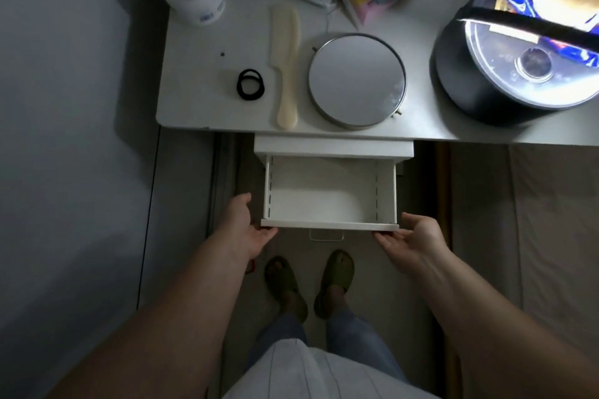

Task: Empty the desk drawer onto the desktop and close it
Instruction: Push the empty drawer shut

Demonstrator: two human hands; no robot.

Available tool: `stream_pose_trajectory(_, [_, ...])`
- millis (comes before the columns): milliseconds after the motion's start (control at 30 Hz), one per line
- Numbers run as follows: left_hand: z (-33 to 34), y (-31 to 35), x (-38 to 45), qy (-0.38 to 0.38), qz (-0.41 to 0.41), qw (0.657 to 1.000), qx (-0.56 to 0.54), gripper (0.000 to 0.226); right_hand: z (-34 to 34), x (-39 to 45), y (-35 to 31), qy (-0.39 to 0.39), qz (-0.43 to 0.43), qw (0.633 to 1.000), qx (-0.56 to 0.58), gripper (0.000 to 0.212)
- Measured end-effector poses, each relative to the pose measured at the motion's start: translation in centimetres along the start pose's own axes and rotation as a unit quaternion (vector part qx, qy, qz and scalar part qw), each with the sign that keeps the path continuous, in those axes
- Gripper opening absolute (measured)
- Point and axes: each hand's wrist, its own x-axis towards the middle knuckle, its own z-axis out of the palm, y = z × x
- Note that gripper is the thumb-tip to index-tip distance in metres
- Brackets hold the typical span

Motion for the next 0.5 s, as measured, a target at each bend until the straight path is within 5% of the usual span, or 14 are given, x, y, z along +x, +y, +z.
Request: stream_pose_trajectory(500, [5.8,5.0,0.2,-0.008,0.057,0.998,-0.037,0.057,5.4,2.1,-4.7,-0.030,-0.029,0.999,-0.008,0.053])
